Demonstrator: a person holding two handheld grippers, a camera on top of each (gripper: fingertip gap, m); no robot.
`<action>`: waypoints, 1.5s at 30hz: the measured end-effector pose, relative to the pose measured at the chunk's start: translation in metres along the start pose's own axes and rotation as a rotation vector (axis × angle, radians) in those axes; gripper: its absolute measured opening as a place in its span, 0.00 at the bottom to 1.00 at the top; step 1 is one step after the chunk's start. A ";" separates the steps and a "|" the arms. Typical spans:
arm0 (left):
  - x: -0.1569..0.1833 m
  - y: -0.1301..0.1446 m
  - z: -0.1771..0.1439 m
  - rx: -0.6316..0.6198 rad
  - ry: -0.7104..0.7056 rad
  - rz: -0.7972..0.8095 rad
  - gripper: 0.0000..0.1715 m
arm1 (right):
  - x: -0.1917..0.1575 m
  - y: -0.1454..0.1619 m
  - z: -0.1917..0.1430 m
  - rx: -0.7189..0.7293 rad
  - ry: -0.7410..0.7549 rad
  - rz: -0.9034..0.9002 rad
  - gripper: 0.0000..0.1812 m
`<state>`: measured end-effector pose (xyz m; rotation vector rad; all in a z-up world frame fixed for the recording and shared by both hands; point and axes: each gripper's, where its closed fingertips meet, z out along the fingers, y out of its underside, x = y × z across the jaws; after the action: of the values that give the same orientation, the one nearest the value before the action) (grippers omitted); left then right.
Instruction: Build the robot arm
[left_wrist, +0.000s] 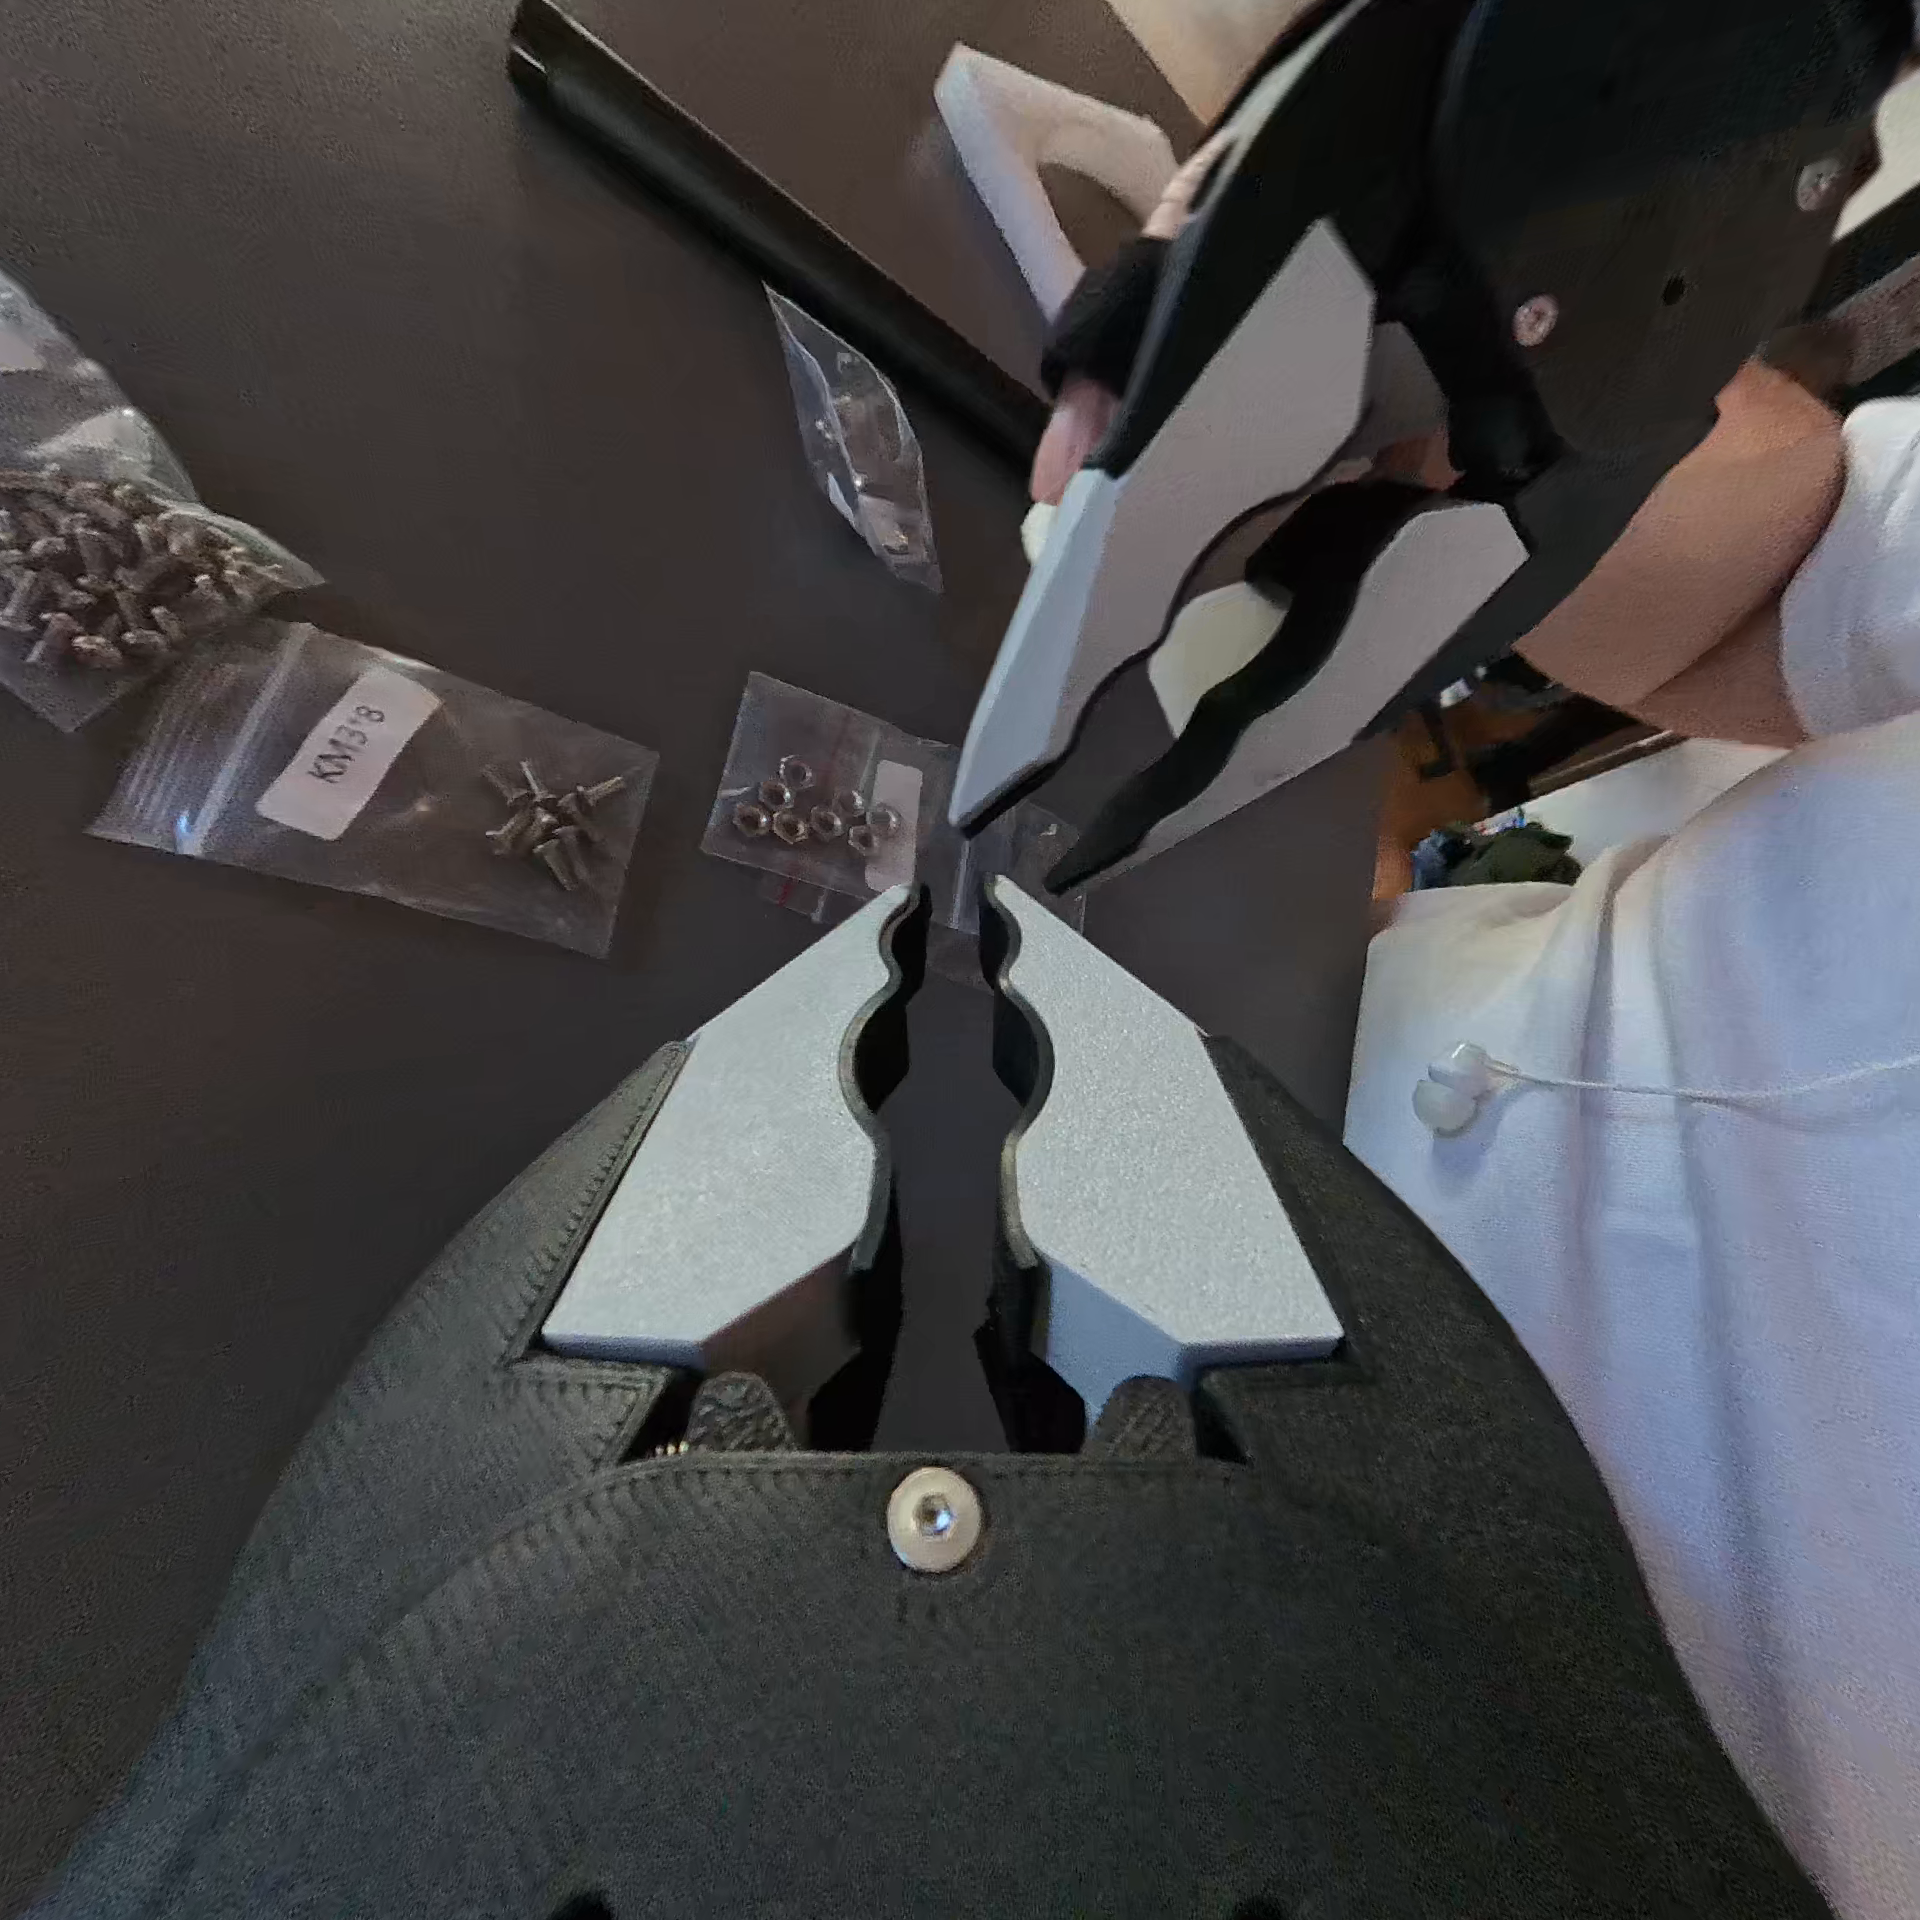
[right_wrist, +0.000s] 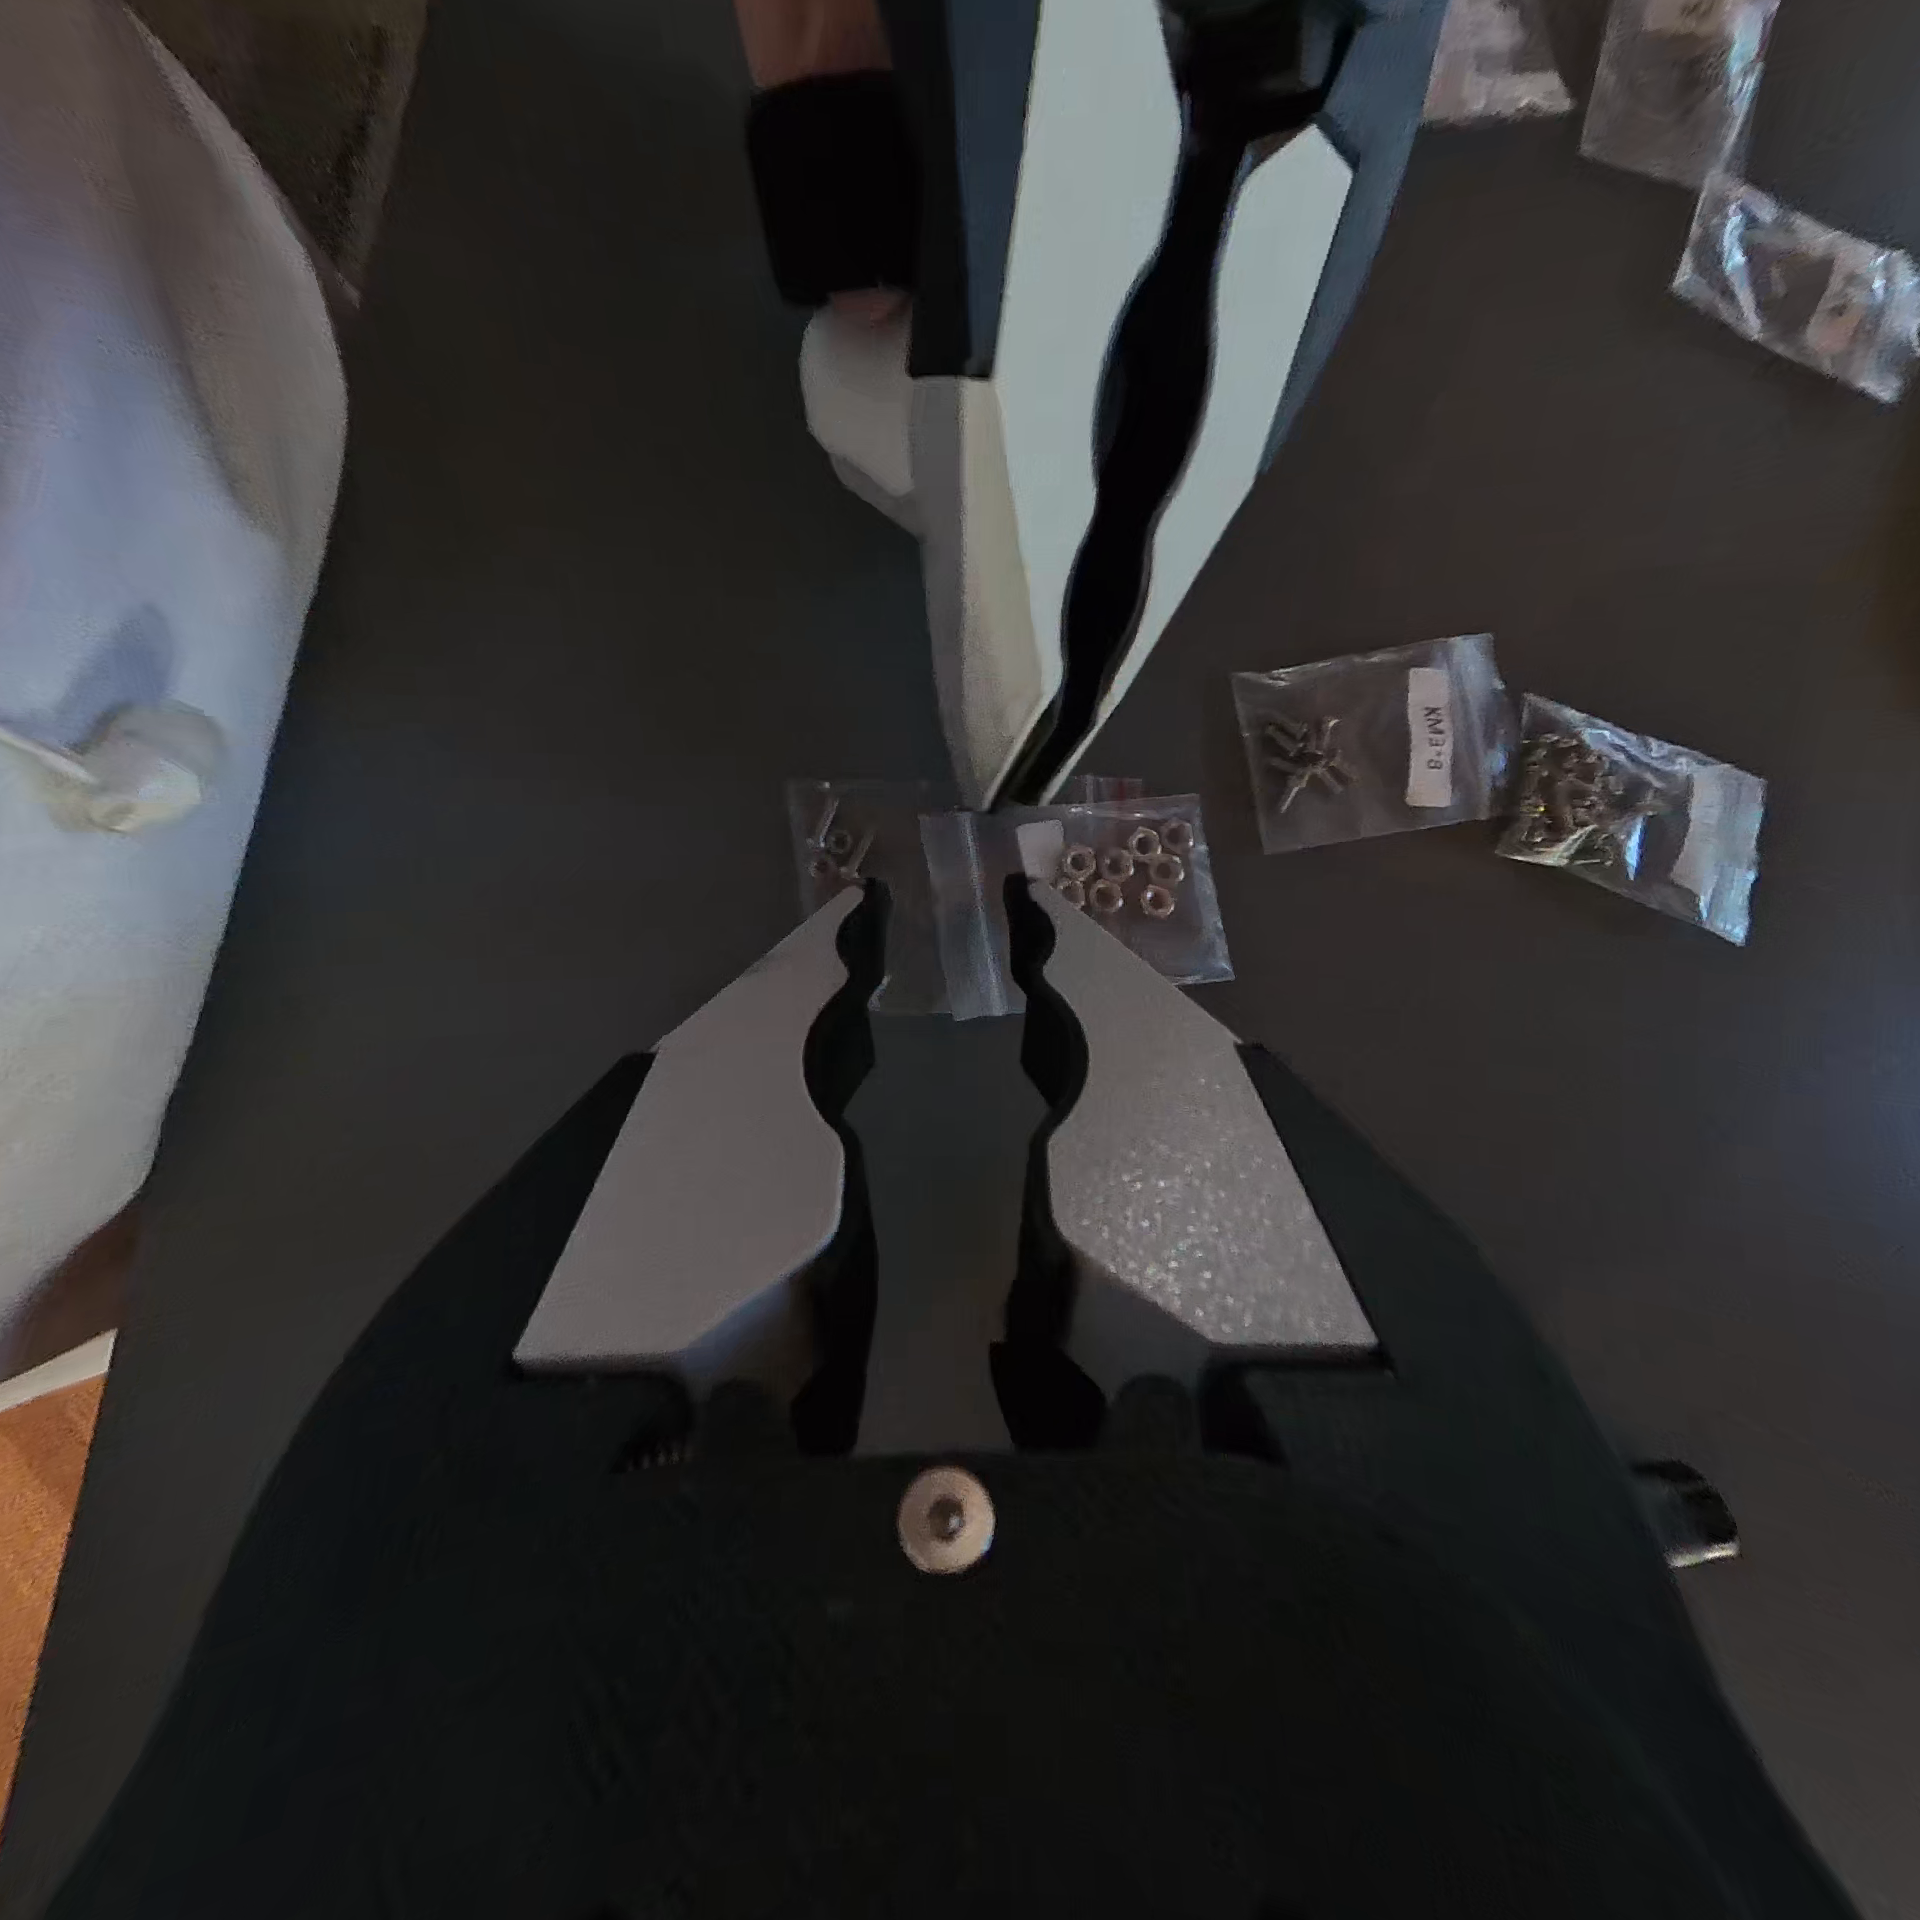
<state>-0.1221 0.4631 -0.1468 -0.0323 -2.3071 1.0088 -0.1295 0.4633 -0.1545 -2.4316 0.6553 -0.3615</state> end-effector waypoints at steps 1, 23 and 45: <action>0.001 0.001 0.002 -0.006 -0.004 0.012 0.05 | 0.002 0.002 0.002 -0.012 0.003 0.003 0.13; -0.006 0.009 0.008 -0.118 -0.137 0.165 0.04 | 0.003 0.010 0.006 -0.115 -0.077 0.000 0.04; 0.019 -0.022 -0.032 0.327 0.061 -0.178 0.02 | 0.019 -0.048 -0.016 0.418 -0.239 0.713 0.00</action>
<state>-0.1153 0.4733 -0.1060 0.2668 -2.0239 1.2580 -0.1023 0.4796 -0.1115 -1.6753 1.1411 0.0817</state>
